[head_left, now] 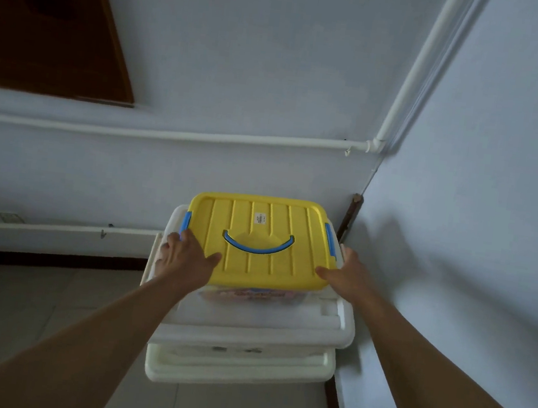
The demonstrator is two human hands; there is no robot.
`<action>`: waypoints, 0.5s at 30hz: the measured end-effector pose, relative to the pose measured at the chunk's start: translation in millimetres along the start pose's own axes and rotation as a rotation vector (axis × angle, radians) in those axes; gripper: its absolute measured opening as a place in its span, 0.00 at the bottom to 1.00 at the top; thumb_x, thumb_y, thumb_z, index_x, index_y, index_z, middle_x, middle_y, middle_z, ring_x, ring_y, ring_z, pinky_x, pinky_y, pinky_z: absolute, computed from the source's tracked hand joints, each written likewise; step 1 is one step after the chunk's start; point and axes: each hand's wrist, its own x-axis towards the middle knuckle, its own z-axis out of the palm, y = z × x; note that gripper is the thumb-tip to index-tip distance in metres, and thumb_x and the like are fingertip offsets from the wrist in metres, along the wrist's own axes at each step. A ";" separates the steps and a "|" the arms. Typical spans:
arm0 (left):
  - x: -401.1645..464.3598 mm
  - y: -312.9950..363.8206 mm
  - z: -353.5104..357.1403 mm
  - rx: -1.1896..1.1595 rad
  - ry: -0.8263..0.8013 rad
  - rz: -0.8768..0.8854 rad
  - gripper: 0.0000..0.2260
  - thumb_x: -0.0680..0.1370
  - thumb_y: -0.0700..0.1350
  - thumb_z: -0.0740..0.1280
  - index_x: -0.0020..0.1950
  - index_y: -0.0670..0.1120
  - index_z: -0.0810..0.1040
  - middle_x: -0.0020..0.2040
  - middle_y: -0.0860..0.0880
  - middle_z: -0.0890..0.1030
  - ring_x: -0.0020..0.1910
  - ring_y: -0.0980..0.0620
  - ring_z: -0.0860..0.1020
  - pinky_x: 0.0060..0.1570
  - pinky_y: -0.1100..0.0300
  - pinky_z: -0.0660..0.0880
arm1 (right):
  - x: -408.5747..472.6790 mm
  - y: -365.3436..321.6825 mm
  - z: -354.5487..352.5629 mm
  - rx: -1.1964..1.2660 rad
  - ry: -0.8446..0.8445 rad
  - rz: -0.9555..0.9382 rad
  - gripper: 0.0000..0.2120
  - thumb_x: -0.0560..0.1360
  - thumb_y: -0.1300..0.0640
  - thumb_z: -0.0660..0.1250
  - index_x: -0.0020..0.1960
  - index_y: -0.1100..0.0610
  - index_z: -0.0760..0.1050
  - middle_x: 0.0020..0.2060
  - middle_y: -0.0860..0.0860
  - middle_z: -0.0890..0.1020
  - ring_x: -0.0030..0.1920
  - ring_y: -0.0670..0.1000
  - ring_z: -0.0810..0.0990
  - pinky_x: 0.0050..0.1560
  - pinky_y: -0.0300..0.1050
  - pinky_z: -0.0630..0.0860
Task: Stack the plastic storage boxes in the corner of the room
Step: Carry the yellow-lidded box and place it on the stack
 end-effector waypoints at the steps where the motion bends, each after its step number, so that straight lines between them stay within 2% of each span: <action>1: -2.3 2.1 -1.1 0.011 -0.010 0.038 0.35 0.75 0.58 0.65 0.73 0.39 0.57 0.71 0.38 0.63 0.70 0.38 0.63 0.68 0.46 0.64 | -8.0 -1.3 -0.1 0.016 0.023 0.008 0.39 0.72 0.52 0.71 0.75 0.60 0.54 0.68 0.57 0.70 0.67 0.59 0.70 0.61 0.49 0.71; 6: -19.5 3.9 0.8 0.009 -0.085 0.224 0.33 0.75 0.57 0.66 0.72 0.41 0.60 0.71 0.39 0.65 0.70 0.38 0.64 0.68 0.45 0.65 | -61.4 5.7 8.6 0.078 0.159 0.127 0.40 0.72 0.51 0.71 0.75 0.61 0.54 0.71 0.61 0.66 0.71 0.60 0.65 0.68 0.52 0.64; 11: -47.9 2.8 14.3 0.009 -0.198 0.396 0.28 0.75 0.54 0.66 0.71 0.43 0.64 0.69 0.42 0.70 0.68 0.42 0.69 0.64 0.49 0.68 | -119.6 33.3 27.1 0.137 0.226 0.273 0.40 0.72 0.49 0.69 0.76 0.59 0.52 0.71 0.60 0.64 0.71 0.60 0.65 0.67 0.51 0.67; 15: -78.3 6.7 37.3 0.069 -0.297 0.509 0.27 0.75 0.53 0.66 0.69 0.40 0.66 0.68 0.41 0.71 0.67 0.41 0.70 0.63 0.49 0.69 | -166.2 69.4 38.6 0.230 0.257 0.406 0.39 0.72 0.48 0.67 0.76 0.57 0.52 0.70 0.59 0.63 0.70 0.59 0.65 0.65 0.52 0.69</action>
